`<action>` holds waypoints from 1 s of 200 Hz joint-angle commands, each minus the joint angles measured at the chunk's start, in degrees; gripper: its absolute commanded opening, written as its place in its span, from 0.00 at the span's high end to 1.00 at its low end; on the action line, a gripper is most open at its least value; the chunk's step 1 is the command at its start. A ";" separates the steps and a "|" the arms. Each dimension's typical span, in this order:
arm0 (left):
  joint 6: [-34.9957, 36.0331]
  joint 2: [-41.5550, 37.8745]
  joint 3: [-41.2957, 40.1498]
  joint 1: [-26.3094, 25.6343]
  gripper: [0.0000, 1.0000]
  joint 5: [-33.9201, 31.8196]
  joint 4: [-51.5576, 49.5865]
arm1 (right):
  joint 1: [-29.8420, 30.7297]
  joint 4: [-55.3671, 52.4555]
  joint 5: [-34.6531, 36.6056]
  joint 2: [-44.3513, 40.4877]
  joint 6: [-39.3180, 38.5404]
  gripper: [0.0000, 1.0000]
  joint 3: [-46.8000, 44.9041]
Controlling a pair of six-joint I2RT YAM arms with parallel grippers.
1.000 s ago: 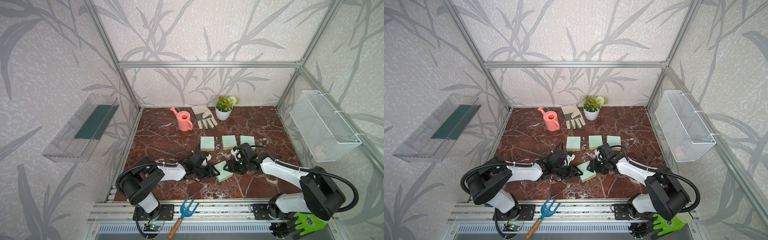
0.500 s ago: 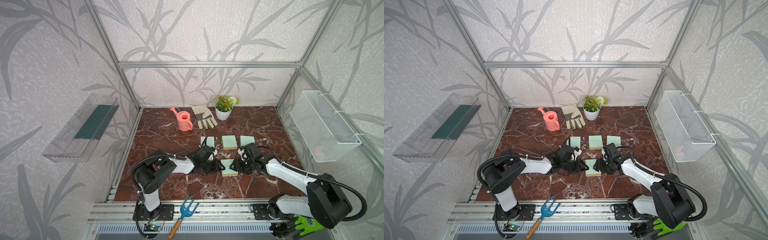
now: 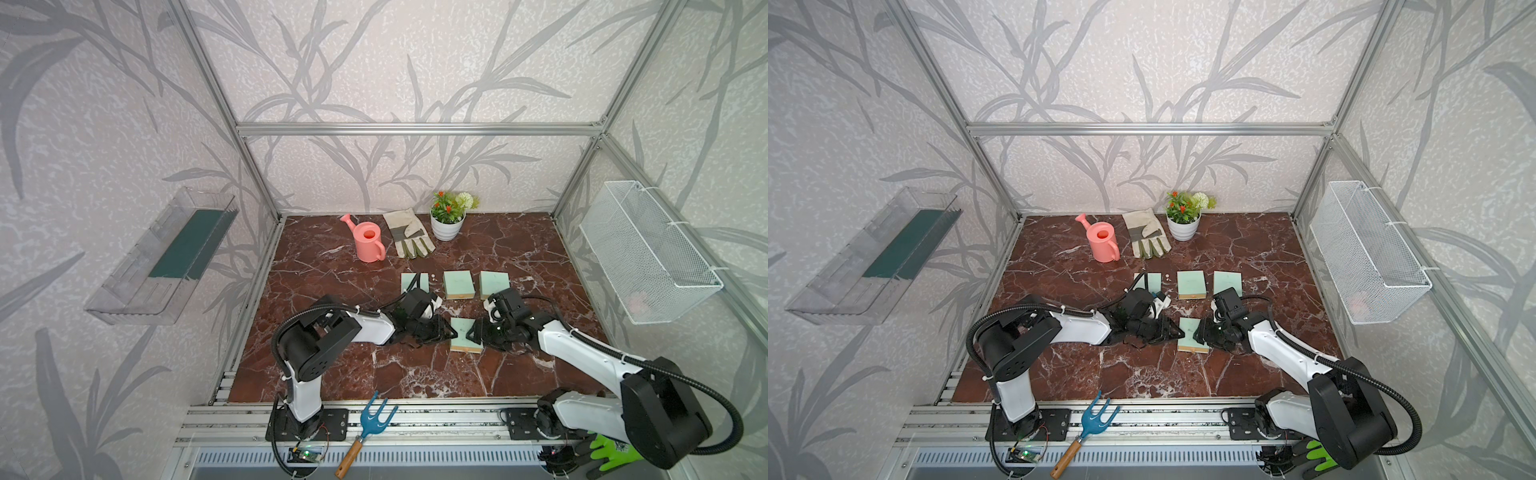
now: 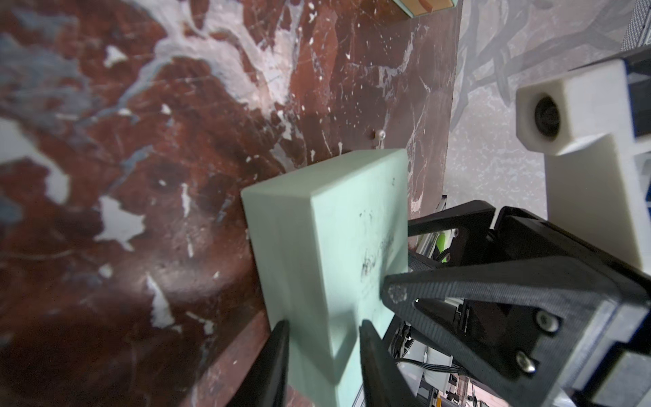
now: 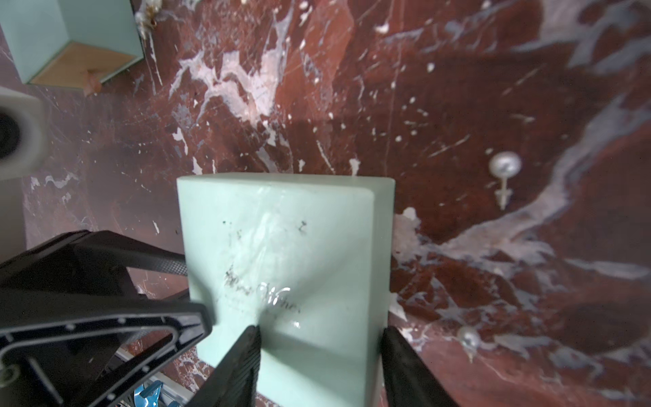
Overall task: Take out the earrings from the drawer-style jewelry box
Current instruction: Adjust the jewelry box at the center of the board.
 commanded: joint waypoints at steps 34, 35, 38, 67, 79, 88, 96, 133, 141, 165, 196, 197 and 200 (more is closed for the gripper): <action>-1.05 1.72 2.23 -1.58 0.65 1.67 2.66 | -0.69 -1.67 -0.20 1.61 -2.04 0.44 0.44; -1.04 1.76 2.21 -1.58 0.65 1.72 2.67 | -0.67 -1.72 -0.16 1.62 -2.05 0.44 0.45; -1.04 1.82 2.27 -1.59 0.65 1.75 2.71 | -0.70 -1.71 -0.01 1.69 -2.13 0.44 0.45; -1.43 2.17 2.60 -2.01 0.65 1.59 3.03 | -0.91 -2.02 1.04 1.04 -2.10 0.44 0.45; -1.36 1.92 2.30 -2.02 0.66 1.16 2.95 | -1.08 -2.30 1.10 0.67 -2.11 0.44 0.57; -1.07 1.45 2.15 -2.08 0.65 0.74 2.79 | -1.31 -2.57 1.17 0.50 -2.09 0.44 0.79; -0.96 1.09 1.93 -2.05 0.66 0.50 2.58 | -1.51 -2.85 1.18 0.35 -2.13 0.44 0.92; -0.91 -0.77 0.39 -2.07 0.64 -1.68 1.53 | -1.89 -5.27 2.80 0.18 -2.14 0.40 2.17; -0.79 -1.20 0.16 -2.03 0.63 -2.08 1.14 | -1.88 -5.62 3.10 0.23 -2.99 0.39 2.48; -0.37 -2.48 -0.37 -1.96 0.62 -2.78 0.13 | -2.05 -6.73 3.65 0.14 -4.18 0.37 3.55; 0.27 -4.67 -1.40 -1.64 0.59 -4.21 -1.52 | -2.32 -8.50 3.82 -1.02 -4.61 0.34 5.19; 0.27 -4.73 -1.44 -1.61 0.59 -4.26 -1.58 | -2.32 -8.61 3.82 -1.06 -4.66 0.34 5.23; 0.32 -5.09 -1.67 -1.52 0.59 -4.36 -1.62 | -2.32 -8.92 3.83 -1.25 -4.76 0.33 5.49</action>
